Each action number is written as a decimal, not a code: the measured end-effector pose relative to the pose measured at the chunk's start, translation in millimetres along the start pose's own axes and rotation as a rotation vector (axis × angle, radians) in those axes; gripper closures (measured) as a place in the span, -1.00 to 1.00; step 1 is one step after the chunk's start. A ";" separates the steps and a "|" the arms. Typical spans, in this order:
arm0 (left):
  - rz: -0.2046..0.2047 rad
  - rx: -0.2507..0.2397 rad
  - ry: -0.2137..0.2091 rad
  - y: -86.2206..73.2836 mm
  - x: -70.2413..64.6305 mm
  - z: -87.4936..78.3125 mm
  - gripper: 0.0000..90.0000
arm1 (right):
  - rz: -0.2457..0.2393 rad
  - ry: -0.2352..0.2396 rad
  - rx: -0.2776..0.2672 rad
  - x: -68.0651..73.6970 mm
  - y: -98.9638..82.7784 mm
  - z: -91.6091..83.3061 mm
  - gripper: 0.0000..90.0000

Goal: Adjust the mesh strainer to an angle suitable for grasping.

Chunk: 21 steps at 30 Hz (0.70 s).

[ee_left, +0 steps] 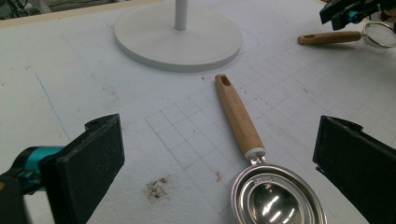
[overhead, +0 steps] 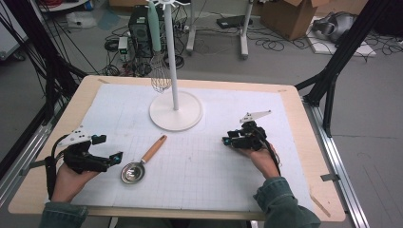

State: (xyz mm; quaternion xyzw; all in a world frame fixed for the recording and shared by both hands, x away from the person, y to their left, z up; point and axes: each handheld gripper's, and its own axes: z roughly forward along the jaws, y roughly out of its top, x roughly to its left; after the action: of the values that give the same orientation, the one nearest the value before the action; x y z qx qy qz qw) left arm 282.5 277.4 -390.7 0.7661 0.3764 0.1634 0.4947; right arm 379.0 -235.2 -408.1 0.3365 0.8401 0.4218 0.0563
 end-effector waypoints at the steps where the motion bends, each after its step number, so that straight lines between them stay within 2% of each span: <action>1: 0.000 0.002 0.000 -0.2 0.1 0.4 -0.94 | 0.005 0.004 -0.005 -1.4 -0.9 -2.5 0.19; 8: -0.005 0.003 0.003 -0.7 2.6 0.1 -0.94 | 0.028 -0.013 -0.018 -9.1 -5.2 -16.5 -0.06; 16: 0.002 -0.001 0.003 0.5 1.4 -0.4 -0.94 | 0.010 -0.035 0.001 -15.5 -10.5 -29.3 -0.13; 21: 0.001 -0.002 0.002 0.7 1.0 -0.1 -0.94 | 0.020 -0.047 -0.007 -18.3 -15.0 -39.2 -0.15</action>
State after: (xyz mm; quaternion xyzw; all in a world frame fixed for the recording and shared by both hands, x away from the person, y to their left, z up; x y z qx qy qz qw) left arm 283.4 278.0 -390.1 0.7655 0.3764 0.1650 0.4950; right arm 370.4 -279.0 -397.8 0.3548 0.8336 0.4171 0.0731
